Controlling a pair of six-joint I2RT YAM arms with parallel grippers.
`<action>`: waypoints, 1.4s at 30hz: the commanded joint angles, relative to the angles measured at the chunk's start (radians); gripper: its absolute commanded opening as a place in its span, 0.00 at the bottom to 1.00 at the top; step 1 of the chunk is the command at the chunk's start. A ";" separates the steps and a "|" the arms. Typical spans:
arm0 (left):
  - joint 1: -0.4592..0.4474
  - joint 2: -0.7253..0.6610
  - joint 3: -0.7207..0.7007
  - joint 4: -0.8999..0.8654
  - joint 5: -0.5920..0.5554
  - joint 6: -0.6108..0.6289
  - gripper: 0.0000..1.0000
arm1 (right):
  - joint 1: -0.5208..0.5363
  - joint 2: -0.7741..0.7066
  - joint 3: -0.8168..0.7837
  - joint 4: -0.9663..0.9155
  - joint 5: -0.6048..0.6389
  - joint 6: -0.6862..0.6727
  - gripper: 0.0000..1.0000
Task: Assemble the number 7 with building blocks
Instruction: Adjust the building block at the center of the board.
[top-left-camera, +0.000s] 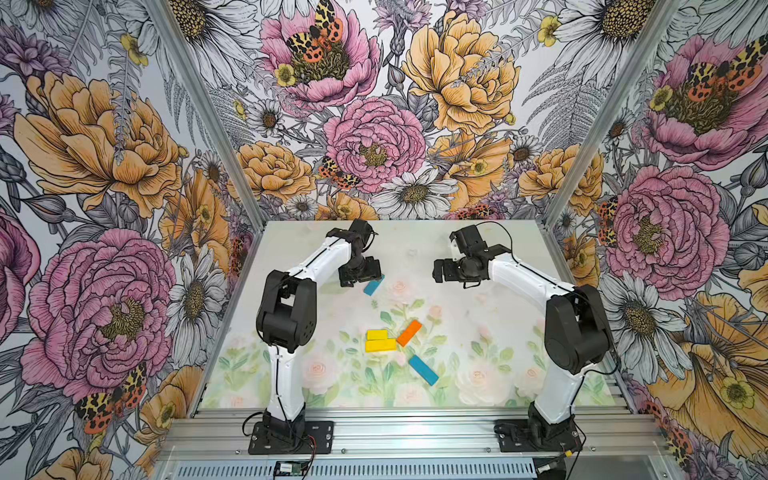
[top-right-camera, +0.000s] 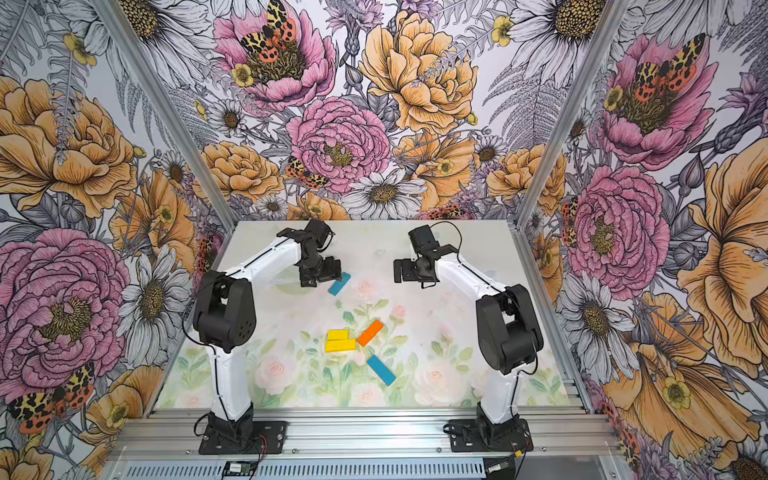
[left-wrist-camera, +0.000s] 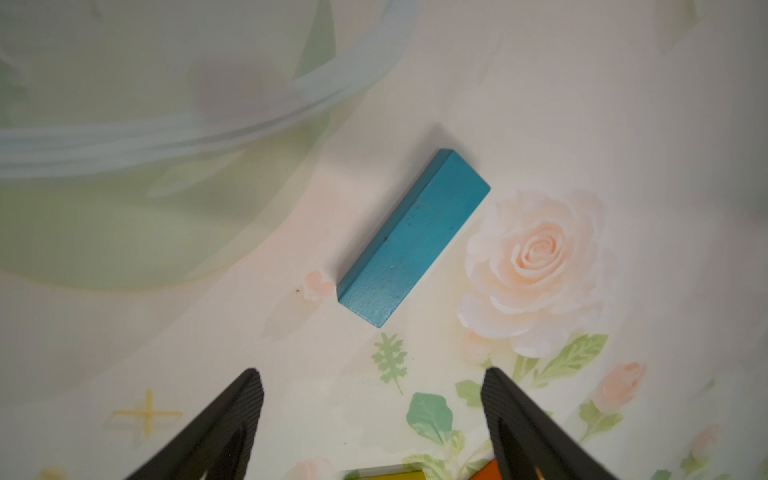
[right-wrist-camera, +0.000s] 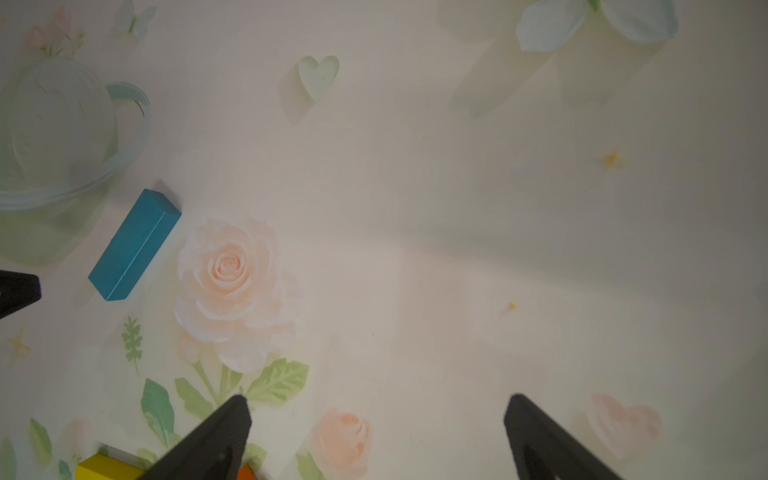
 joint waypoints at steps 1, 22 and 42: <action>-0.008 -0.008 -0.019 0.026 -0.001 -0.046 0.85 | 0.012 0.021 0.040 0.011 -0.016 -0.014 0.99; -0.016 0.015 -0.131 0.173 0.073 -0.022 0.47 | 0.021 -0.009 -0.002 0.011 0.000 0.000 0.98; -0.055 0.063 -0.065 0.143 -0.153 0.461 0.53 | 0.023 -0.009 -0.022 0.010 0.011 0.001 0.98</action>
